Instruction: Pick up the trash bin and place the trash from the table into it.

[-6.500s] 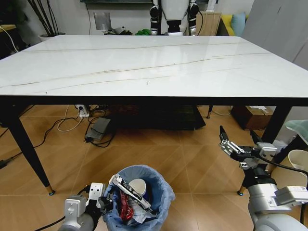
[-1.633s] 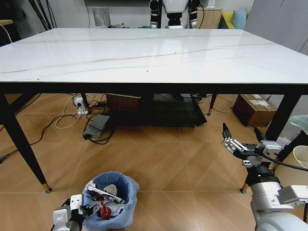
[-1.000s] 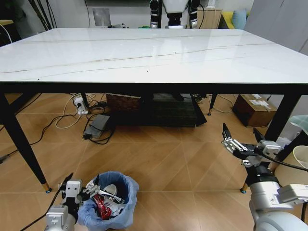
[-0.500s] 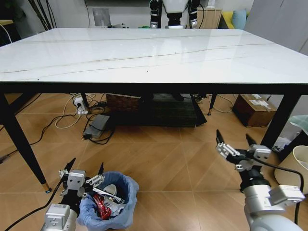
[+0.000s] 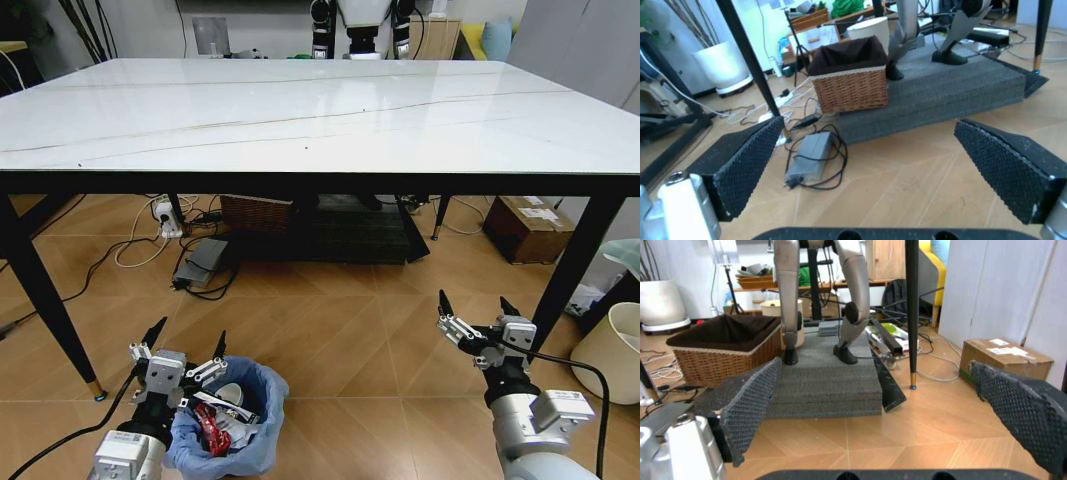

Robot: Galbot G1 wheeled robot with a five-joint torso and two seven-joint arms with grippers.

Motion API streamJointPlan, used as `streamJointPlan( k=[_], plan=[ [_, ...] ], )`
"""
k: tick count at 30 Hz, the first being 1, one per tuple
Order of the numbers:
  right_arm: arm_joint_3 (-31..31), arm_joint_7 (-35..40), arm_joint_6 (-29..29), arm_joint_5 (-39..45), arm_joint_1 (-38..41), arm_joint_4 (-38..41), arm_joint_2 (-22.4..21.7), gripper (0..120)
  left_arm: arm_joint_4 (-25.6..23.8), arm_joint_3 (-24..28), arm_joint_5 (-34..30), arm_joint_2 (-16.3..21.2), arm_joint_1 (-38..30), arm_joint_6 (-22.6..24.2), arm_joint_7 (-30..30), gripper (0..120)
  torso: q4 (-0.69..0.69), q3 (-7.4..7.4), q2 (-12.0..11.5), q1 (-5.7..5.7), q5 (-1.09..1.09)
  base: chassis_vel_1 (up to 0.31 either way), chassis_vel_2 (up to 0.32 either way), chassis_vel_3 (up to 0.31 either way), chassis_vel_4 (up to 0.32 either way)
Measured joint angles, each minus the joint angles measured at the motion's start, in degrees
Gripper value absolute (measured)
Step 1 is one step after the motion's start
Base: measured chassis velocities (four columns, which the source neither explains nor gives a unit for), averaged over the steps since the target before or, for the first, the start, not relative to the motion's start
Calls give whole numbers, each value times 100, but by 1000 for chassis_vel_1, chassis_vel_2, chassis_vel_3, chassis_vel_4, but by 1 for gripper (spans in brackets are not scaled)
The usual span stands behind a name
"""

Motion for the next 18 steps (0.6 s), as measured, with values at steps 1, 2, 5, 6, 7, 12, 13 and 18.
streamJointPlan(
  k=[1,2,5,6,7,12,13,18],
  plan=[
    [0,0,0,0,0,0,0,100,0,0,0,0,0,0,0,100,0,0,0,0,0,0,0,0,0],
    [3,-2,-11,0,-1,0,5,100,2,0,-18,12,-6,-2,26,100,0,0,0,0,0,0,0,0,0],
    [-1,-4,-34,4,-4,-1,13,100,3,-1,-5,22,-9,-2,30,100,0,0,0,0,0,0,0,0,0],
    [-3,-4,-35,4,-5,-3,13,100,3,-1,-3,23,-8,-2,29,100,0,0,0,0,0,0,0,0,0],
    [-3,-4,-35,4,-5,-3,13,100,3,-1,-3,23,-8,-2,29,100,0,0,0,0,0,0,0,0,0],
    [-6,-2,-37,4,-6,-9,15,100,3,-2,3,24,-8,3,26,100,0,0,0,0,0,0,0,0,0],
    [-6,-2,-37,4,-6,-9,15,100,3,-2,4,25,-8,5,25,100,0,0,0,0,0,0,0,0,0],
    [-6,-1,-37,6,-6,-9,16,100,3,-3,7,26,-8,9,21,100,0,0,0,0,0,0,0,0,0]
  ],
)
